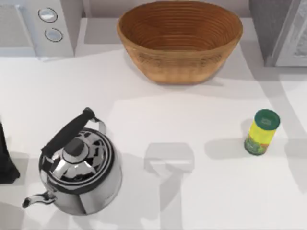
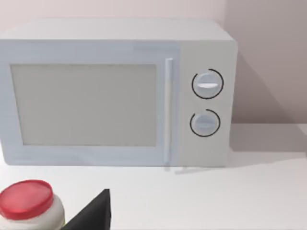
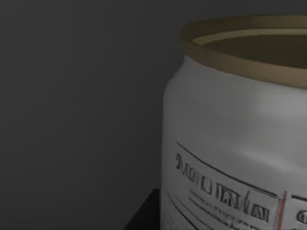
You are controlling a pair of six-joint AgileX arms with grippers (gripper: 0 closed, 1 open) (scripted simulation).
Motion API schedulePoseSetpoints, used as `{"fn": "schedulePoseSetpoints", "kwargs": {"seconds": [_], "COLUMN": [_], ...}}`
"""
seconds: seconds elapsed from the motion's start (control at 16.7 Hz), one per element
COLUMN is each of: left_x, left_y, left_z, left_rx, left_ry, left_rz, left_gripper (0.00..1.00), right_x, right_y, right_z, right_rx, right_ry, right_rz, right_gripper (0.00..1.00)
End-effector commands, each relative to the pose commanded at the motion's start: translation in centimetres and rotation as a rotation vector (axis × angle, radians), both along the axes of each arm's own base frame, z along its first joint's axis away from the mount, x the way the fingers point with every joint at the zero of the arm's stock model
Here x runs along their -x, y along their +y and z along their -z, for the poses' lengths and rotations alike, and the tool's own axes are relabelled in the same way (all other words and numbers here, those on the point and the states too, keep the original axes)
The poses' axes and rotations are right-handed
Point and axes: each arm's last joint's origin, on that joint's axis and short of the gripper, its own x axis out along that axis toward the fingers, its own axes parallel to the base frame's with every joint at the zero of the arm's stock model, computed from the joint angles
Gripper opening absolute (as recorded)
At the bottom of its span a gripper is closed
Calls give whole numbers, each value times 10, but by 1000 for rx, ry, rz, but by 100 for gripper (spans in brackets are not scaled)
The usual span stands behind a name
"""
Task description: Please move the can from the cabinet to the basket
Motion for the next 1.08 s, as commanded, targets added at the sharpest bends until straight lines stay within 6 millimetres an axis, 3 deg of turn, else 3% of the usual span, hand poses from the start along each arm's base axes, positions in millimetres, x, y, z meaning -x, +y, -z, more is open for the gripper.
{"fn": "schedulePoseSetpoints", "kwargs": {"seconds": [0.12, 0.42, 0.54, 1.08], "left_x": [0, 0, 0, 0], "left_y": [0, 0, 0, 0], "left_z": [0, 0, 0, 0], "left_rx": [0, 0, 0, 0], "left_ry": [0, 0, 0, 0], "left_rz": [0, 0, 0, 0], "left_gripper": [100, 100, 100, 100], "right_x": [30, 133, 157, 171], "right_y": [4, 1, -2, -8], "right_z": [-14, -48, -51, -48], "right_rx": [0, -4, -1, -5], "right_ry": [0, -11, -4, -11], "right_rz": [-1, 4, 5, 3], "right_gripper": [0, 0, 0, 0]}}
